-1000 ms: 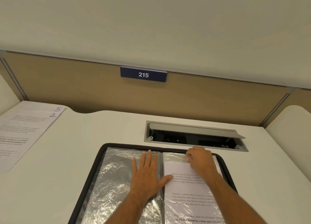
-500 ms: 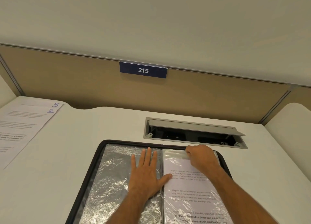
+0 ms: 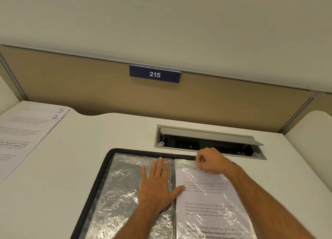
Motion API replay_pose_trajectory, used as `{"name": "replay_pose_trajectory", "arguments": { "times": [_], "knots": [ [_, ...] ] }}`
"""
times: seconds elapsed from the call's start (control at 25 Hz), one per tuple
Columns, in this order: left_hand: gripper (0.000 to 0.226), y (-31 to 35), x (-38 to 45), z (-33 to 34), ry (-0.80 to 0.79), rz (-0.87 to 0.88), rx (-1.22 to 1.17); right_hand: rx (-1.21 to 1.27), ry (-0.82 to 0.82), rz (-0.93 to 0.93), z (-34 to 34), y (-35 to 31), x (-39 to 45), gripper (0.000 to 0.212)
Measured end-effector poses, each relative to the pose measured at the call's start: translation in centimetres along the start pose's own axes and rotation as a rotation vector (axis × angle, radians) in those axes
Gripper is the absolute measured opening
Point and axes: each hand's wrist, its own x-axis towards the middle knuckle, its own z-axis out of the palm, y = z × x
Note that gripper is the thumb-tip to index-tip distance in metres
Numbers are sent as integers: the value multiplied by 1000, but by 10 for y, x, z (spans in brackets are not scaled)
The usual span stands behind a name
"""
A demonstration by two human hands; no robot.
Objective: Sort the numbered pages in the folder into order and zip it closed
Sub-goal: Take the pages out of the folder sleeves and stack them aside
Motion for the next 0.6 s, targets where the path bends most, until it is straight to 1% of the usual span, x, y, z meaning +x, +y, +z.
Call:
{"name": "replay_pose_trajectory", "arguments": {
  "times": [0.08,0.16,0.32,0.44,0.52,0.6],
  "knots": [
    [104,0,0,0,1,0,-3,95,-59,63,-5,2,-1,12],
    [105,0,0,0,1,-1,-2,165,-117,139,-8,4,-1,15],
    [105,0,0,-1,0,-2,-1,30,-204,175,-8,6,10,21],
    [107,0,1,0,-6,-1,-9,-92,-272,166,-6,4,15,13],
    [113,0,2,0,-11,1,-22,-176,-275,148,-2,4,17,21],
    [122,0,1,0,-18,8,-28,-157,-223,144,0,6,21,21]
  ]
}}
